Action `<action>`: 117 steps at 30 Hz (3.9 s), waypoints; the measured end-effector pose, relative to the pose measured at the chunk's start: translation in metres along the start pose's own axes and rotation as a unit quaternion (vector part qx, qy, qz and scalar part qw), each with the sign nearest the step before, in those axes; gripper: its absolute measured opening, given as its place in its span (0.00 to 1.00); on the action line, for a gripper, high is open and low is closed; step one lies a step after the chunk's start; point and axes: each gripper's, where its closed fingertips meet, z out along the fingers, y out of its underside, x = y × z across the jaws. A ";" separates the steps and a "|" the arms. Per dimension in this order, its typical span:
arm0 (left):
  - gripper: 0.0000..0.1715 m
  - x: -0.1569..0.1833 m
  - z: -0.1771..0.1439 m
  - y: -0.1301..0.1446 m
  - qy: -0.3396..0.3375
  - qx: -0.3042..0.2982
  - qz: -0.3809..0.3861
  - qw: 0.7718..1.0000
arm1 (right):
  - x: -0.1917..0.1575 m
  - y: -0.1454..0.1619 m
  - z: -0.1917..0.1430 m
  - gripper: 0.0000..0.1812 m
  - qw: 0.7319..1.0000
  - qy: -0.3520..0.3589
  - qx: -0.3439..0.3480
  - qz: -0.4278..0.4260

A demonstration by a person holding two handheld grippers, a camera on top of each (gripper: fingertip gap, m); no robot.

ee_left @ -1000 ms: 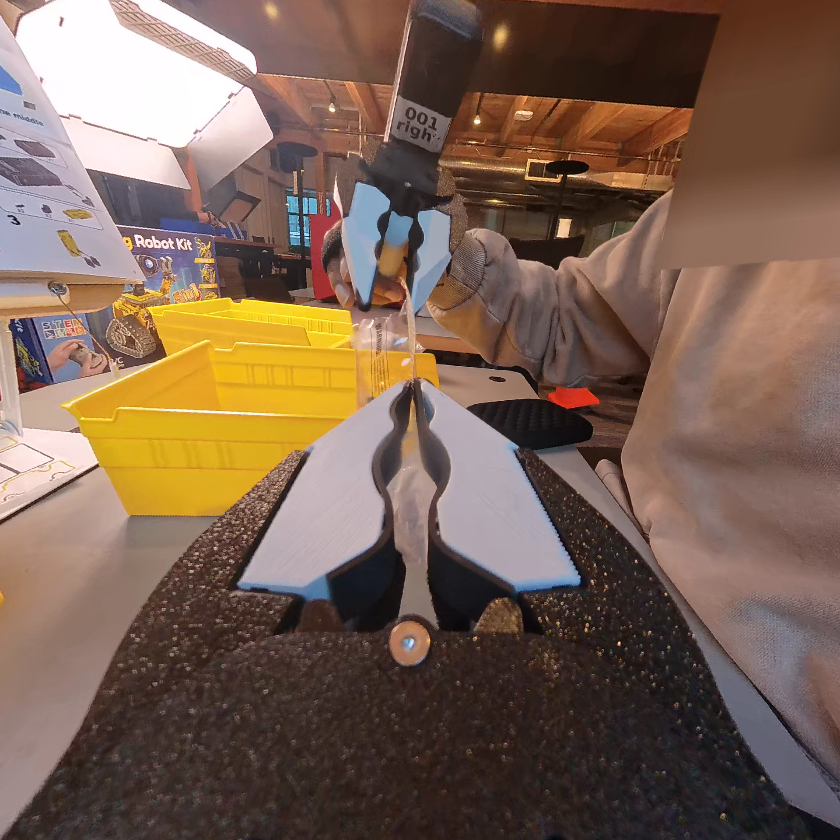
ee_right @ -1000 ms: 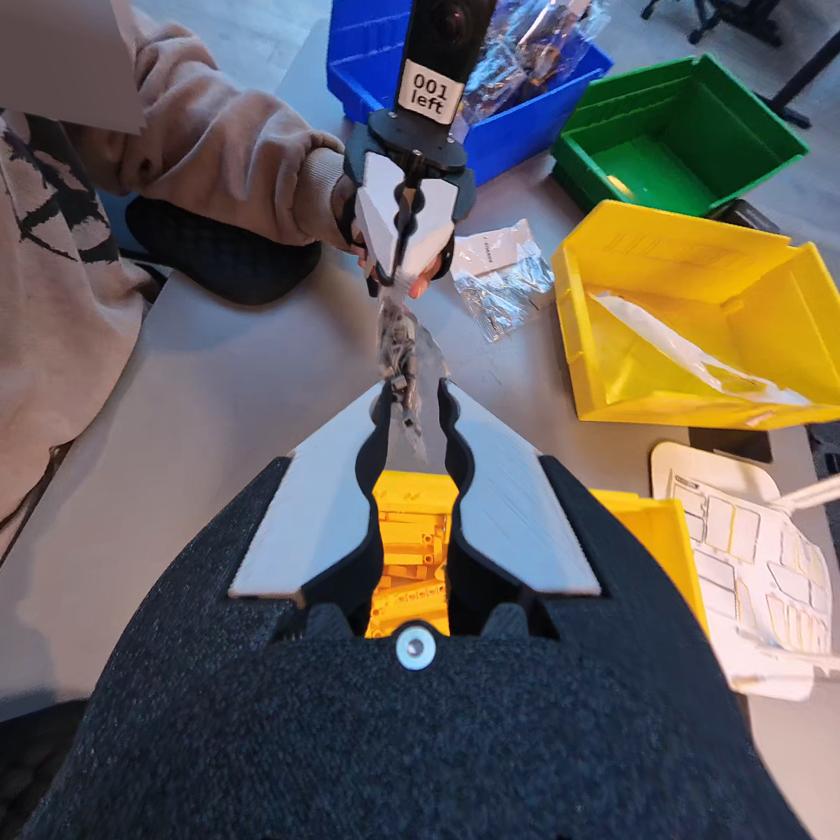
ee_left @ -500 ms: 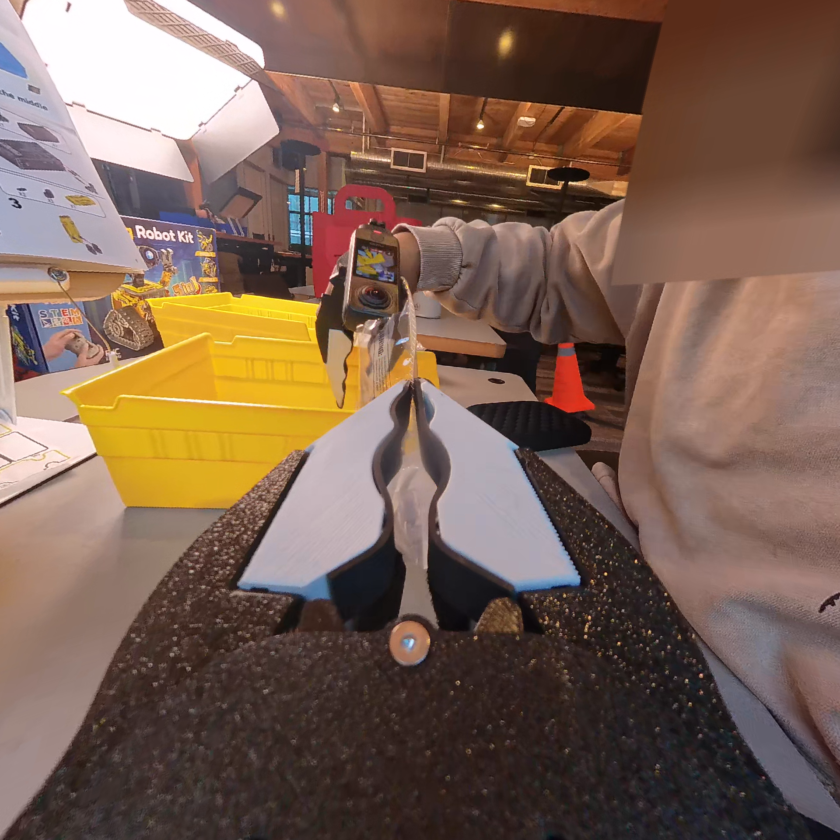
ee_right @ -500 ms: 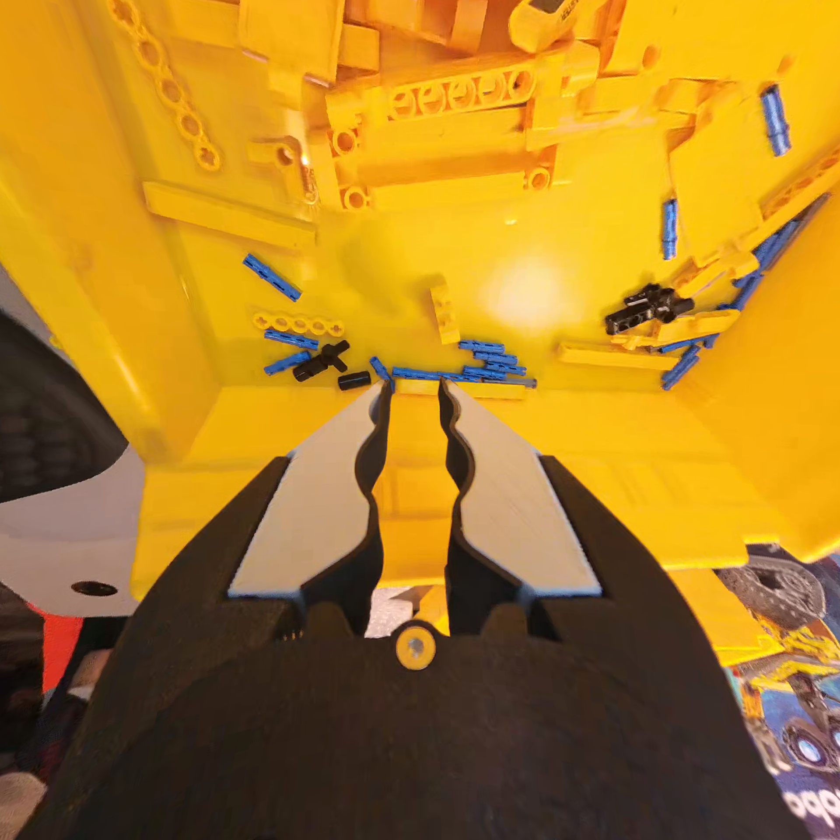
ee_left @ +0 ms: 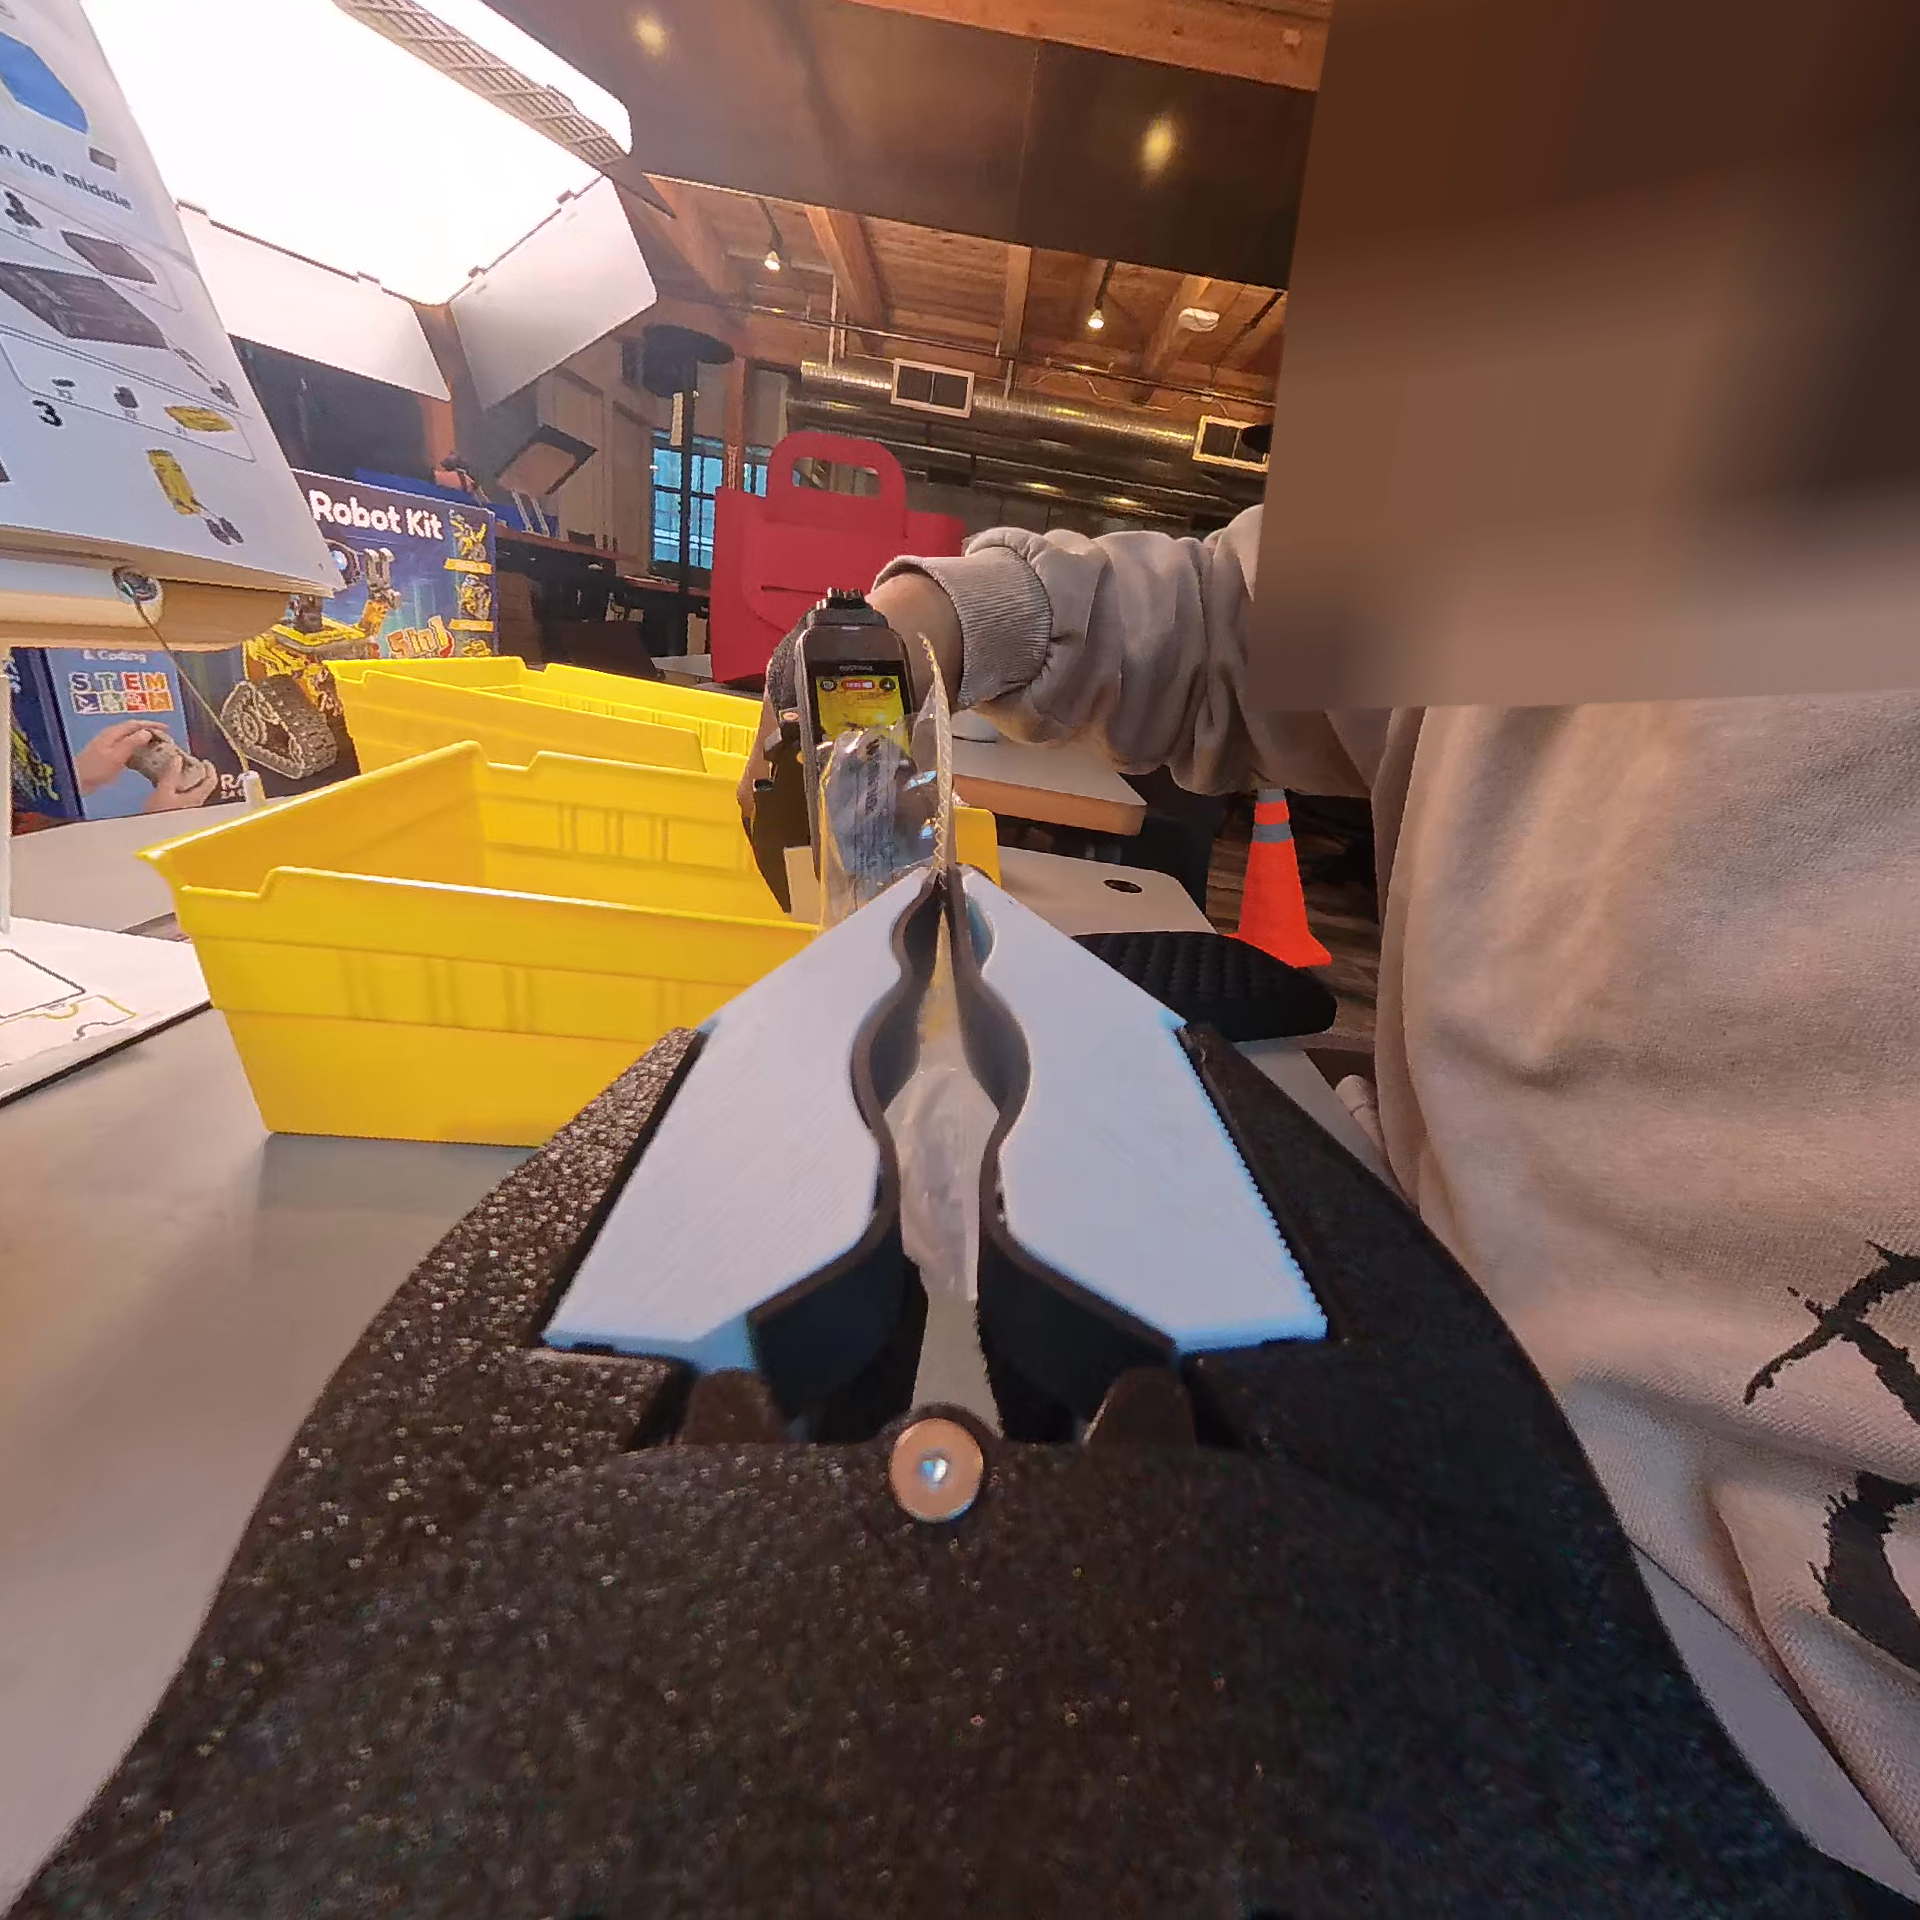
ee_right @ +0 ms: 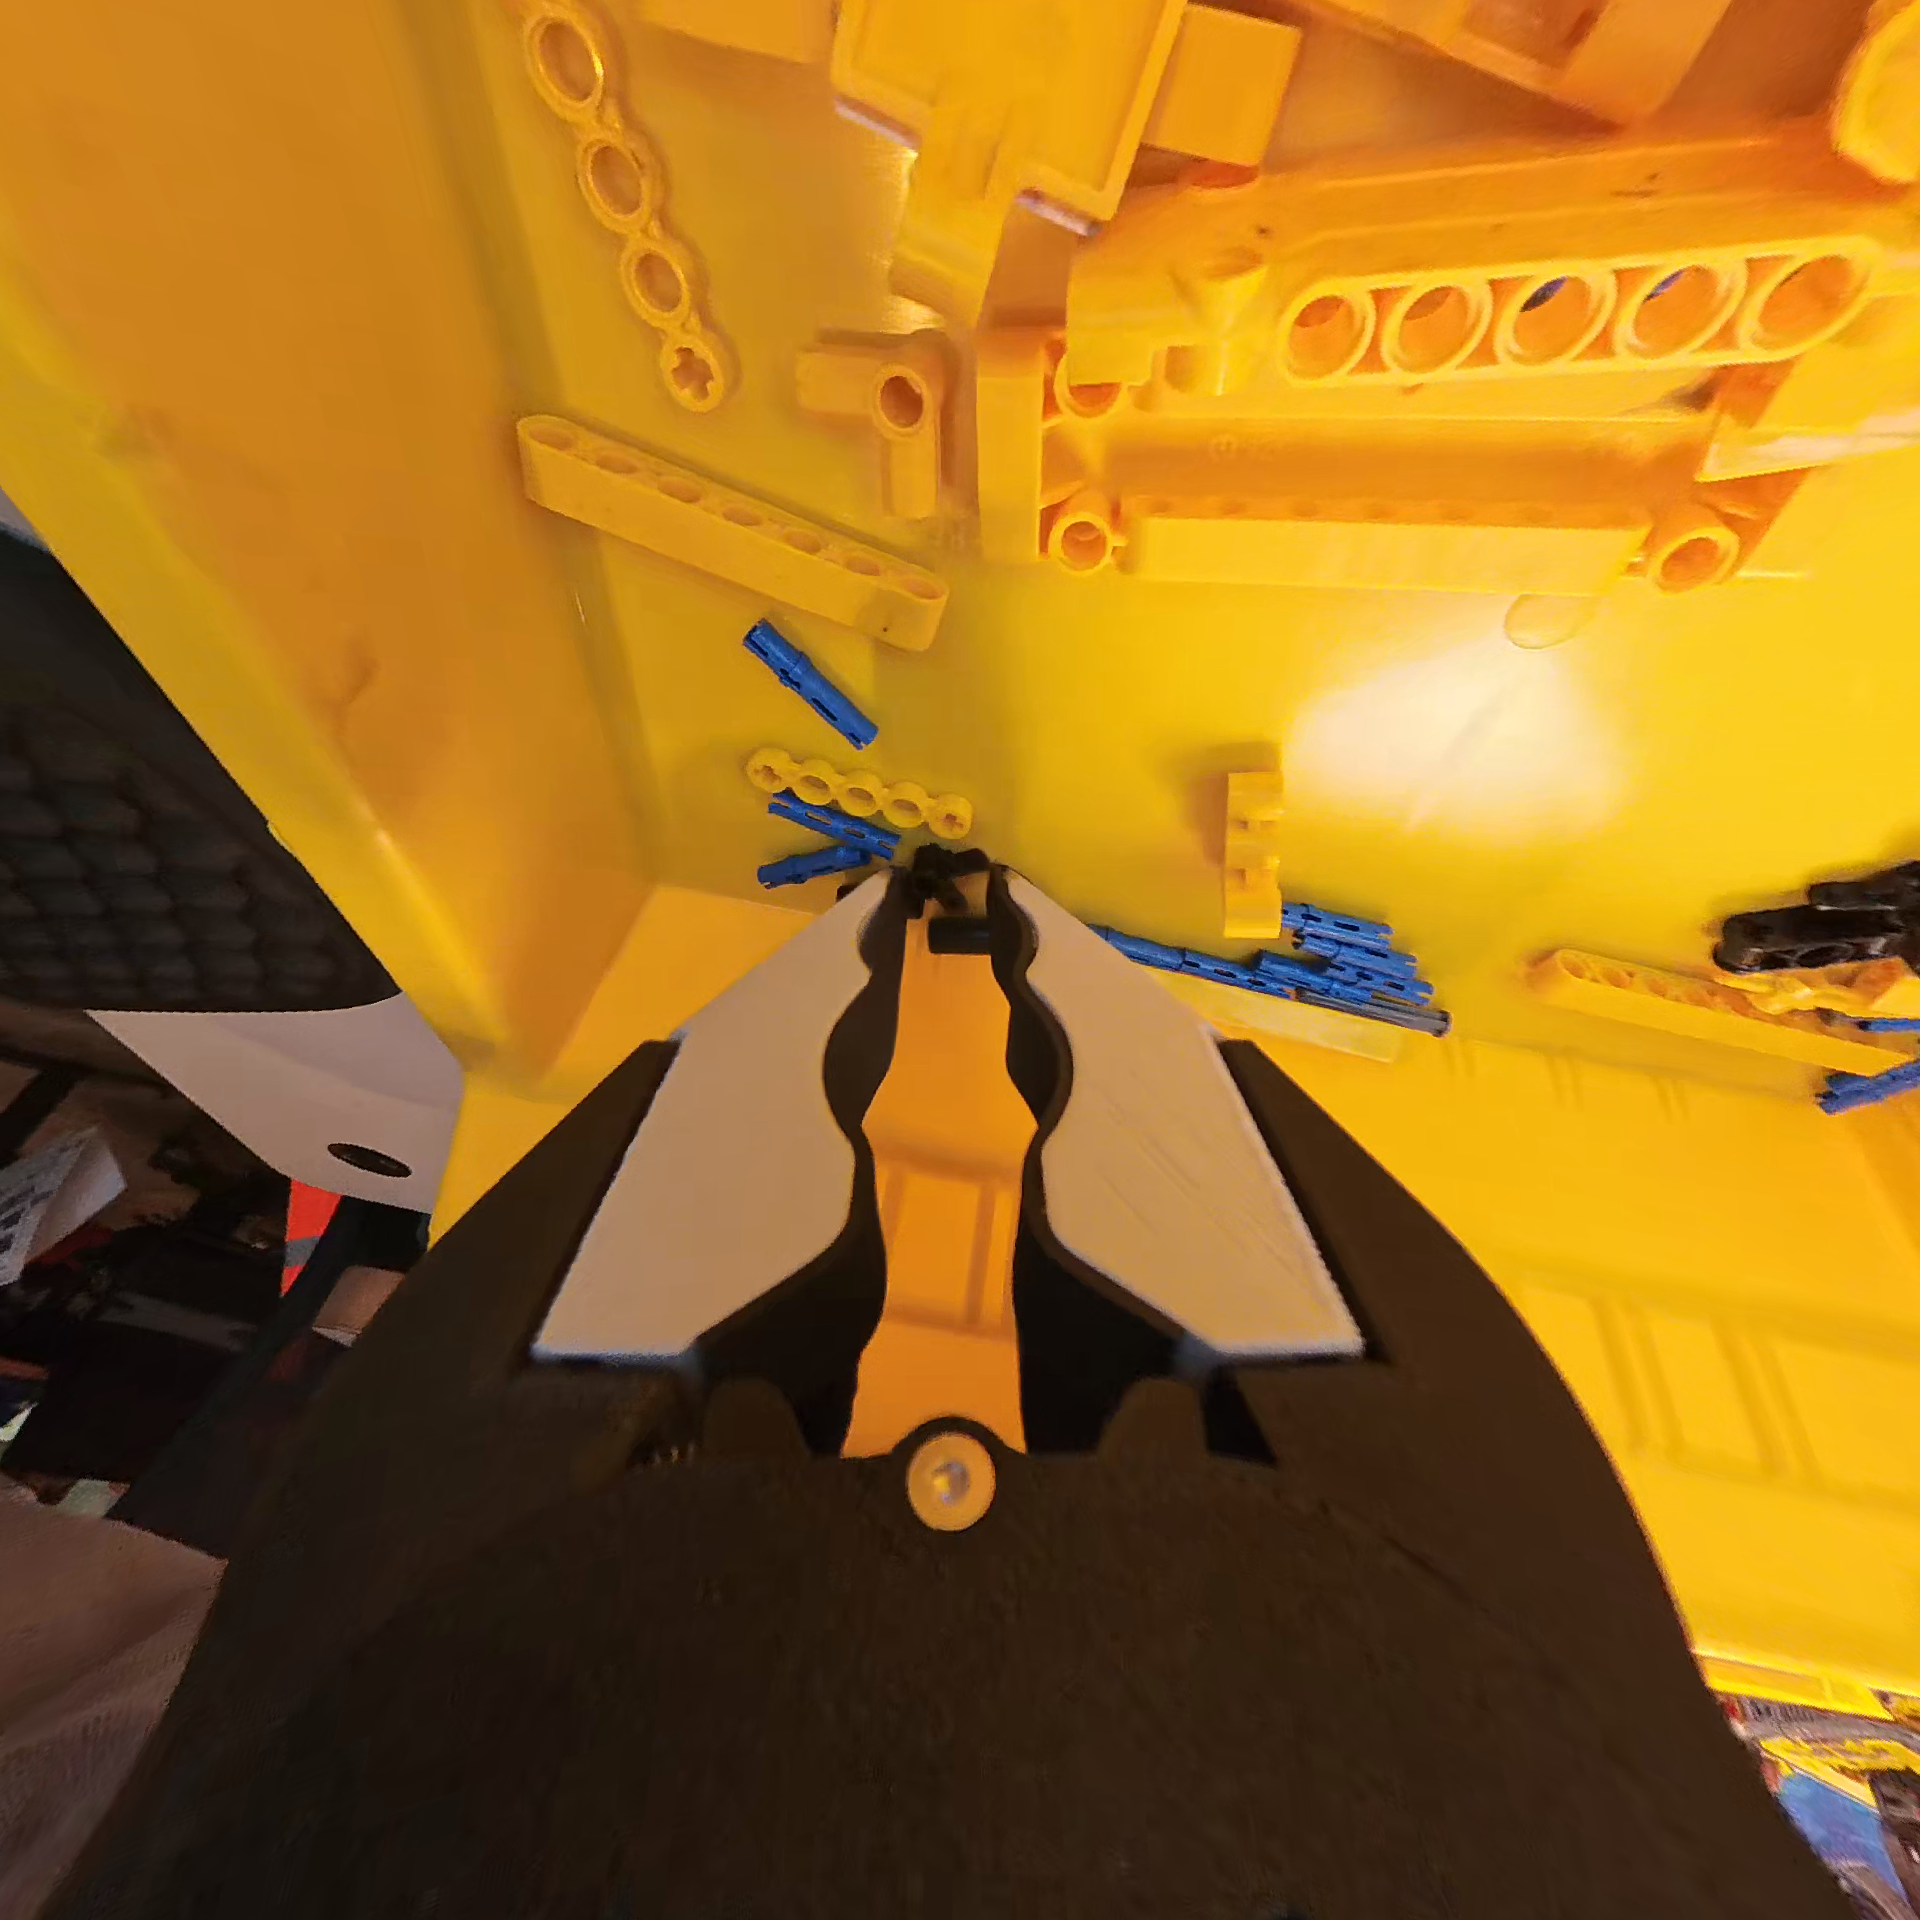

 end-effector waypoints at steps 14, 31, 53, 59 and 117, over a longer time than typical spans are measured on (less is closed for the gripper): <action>0.00 0.004 0.001 -0.003 0.004 0.004 0.005 1.000 | 0.000 -0.059 -0.122 0.04 0.938 0.097 0.334 0.005; 0.00 0.017 0.002 -0.011 0.019 0.013 0.019 1.000 | 0.004 -0.138 -0.224 0.06 0.819 0.190 0.540 -0.041; 0.00 0.029 0.001 -0.017 0.045 0.024 0.024 0.998 | 0.004 0.002 -0.059 0.11 0.973 0.099 0.185 0.100; 0.00 0.055 -0.005 -0.028 0.131 0.063 0.005 0.989 | -0.006 0.014 -0.036 0.13 0.992 0.062 0.073 0.086; 0.00 0.014 0.005 -0.014 0.046 0.036 -0.097 0.994 | 0.001 -0.098 -0.220 0.09 0.635 0.076 0.762 0.096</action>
